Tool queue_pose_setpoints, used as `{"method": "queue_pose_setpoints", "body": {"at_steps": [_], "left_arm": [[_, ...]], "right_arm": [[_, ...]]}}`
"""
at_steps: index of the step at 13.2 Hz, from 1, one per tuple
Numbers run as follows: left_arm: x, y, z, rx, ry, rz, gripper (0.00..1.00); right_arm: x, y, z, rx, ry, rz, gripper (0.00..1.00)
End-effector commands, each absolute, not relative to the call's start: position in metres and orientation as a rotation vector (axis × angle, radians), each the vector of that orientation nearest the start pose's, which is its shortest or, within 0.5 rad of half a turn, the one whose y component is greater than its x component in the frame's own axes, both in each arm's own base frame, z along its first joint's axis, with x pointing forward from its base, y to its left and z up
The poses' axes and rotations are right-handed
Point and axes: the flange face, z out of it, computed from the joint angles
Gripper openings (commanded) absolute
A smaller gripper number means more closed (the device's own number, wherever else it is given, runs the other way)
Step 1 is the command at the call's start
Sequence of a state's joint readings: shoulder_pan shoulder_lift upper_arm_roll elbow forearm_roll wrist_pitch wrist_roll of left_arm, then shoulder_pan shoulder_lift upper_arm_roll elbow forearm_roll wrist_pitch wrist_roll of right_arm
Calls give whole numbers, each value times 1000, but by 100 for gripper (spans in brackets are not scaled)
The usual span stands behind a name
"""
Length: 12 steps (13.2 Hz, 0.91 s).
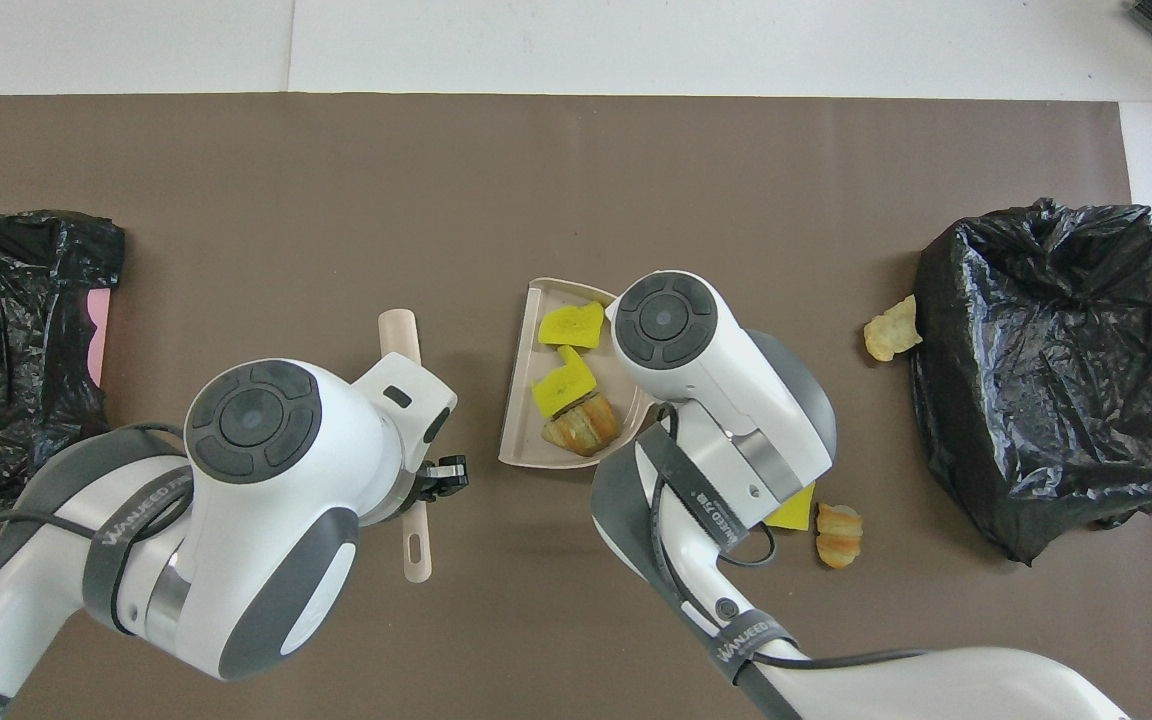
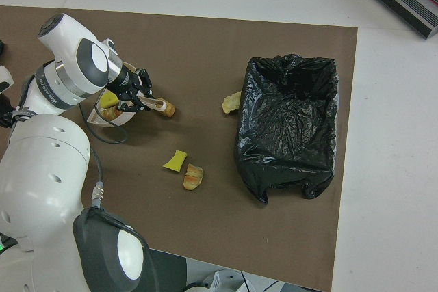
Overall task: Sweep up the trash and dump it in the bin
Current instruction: 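Carry the loaded dustpan with the right gripper to the nearer black bag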
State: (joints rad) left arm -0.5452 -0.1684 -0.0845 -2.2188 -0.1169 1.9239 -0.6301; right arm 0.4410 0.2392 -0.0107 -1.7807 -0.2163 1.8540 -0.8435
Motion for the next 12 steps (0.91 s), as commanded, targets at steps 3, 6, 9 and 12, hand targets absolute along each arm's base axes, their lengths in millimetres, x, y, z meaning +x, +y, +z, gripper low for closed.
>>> {"method": "queue_pose_setpoints", "body": {"at_steps": [3, 6, 9, 12], "left_arm": [[326, -355, 396, -3173, -127, 143, 0], [304, -394, 373, -3230, -169, 174, 0], [290, -407, 372, -3237, -195, 176, 0], [278, -414, 359, -3218, -174, 195, 0]], "right_arm": [[572, 180, 460, -2471, -2064, 326, 0], [582, 142, 478, -2421, -2084, 356, 0], [593, 98, 499, -2320, -2171, 339, 0], [593, 47, 524, -2286, -2216, 301, 0]]}}
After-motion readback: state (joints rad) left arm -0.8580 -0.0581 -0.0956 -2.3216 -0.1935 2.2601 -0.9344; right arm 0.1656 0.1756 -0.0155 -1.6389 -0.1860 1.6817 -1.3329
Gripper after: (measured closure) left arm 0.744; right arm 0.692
